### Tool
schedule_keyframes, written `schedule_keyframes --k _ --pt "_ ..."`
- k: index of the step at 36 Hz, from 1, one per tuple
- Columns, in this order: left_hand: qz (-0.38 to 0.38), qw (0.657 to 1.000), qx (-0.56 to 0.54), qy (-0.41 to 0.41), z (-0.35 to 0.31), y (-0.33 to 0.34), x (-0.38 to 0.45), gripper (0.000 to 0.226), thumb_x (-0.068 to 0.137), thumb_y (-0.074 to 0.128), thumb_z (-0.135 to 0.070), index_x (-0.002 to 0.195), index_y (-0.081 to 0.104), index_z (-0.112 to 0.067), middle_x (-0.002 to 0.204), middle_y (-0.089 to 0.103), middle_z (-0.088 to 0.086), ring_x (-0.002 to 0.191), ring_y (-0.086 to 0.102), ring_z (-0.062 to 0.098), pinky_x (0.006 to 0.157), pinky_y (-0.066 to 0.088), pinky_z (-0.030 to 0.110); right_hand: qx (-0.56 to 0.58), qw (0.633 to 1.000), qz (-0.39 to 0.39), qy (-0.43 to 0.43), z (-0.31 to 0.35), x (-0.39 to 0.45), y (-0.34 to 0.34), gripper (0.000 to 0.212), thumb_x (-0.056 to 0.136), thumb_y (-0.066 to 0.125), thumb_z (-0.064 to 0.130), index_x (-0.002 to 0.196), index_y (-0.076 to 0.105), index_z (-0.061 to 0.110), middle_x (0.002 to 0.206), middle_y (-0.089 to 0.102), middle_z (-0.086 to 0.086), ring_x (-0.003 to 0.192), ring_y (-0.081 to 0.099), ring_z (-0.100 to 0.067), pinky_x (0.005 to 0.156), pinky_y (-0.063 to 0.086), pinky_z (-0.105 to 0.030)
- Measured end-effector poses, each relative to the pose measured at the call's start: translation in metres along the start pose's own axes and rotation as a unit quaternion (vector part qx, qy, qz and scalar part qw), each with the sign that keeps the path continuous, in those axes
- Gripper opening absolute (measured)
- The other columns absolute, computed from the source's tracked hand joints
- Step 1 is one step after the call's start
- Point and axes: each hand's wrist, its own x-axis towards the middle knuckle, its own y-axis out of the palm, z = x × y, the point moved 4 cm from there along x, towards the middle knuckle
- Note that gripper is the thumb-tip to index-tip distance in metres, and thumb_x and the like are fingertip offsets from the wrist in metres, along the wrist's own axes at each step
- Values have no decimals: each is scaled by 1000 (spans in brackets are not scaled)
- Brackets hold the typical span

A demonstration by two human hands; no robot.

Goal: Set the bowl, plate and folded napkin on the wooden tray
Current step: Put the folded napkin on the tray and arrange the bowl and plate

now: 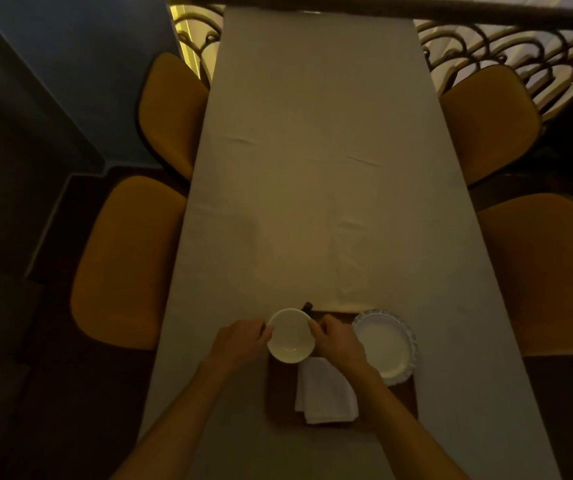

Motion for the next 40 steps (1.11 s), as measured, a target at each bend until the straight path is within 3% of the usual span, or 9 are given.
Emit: schedule_keyframes --k 4,10,15,21,26,31,36,40 --pt "18 999 27 27 -6 -7 12 36 98 34 -46 94 57 -18 94 68 7 81 63 26 62 42 32 -13 999 32 -14 -16 -17 14 38 97 41 50 85 54 16 72 54 4 62 50 -9 54 38 -29" --pt "39 998 30 32 -5 -9 14 31 97 38 -42 89 56 -19 91 67 7 79 62 25 62 41 31 -7 997 74 -29 -13 -22 24 38 103 32 38 99 56 8 95 65 -14 85 62 -29 73 48 -40" --pt "46 999 -8 14 -1 -2 2 28 95 42 -38 94 62 -18 90 69 5 78 63 22 66 49 34 -30 997 59 -29 -6 -17 14 38 103 29 40 92 51 12 95 65 -14 85 61 -29 70 46 -39" --pt "37 999 -30 -20 1 9 -10 34 96 39 -38 83 63 -17 83 67 6 71 60 21 59 41 32 -22 998 44 -36 -1 -17 8 37 102 29 44 87 47 15 89 63 -12 82 61 -29 68 44 -39" --pt "33 996 -60 -64 2 12 -13 37 98 37 -32 67 48 -15 76 58 17 65 46 21 57 29 30 -44 998 34 -39 -6 -25 14 31 102 30 41 96 44 14 89 64 -10 77 60 -27 62 42 -36" --pt "55 997 -35 -44 3 14 -13 33 99 36 -32 76 55 -18 79 62 10 74 60 27 62 37 30 -115 991 46 -57 -8 -28 20 26 102 30 35 100 45 14 86 61 -6 68 53 -20 58 37 -33" --pt "51 997 -22 -55 1 12 -13 26 96 41 -29 73 51 -23 73 53 -2 68 54 20 59 34 28 -106 992 43 -57 -5 -24 17 28 102 31 33 100 47 9 93 65 -14 79 62 -31 59 38 -34" --pt "21 998 -1 -62 -2 14 -18 28 96 38 -29 75 55 -20 73 56 -2 68 59 22 55 35 27 -104 990 55 -72 -6 -26 16 27 103 31 31 98 47 10 94 62 -15 81 60 -33 61 39 -37"
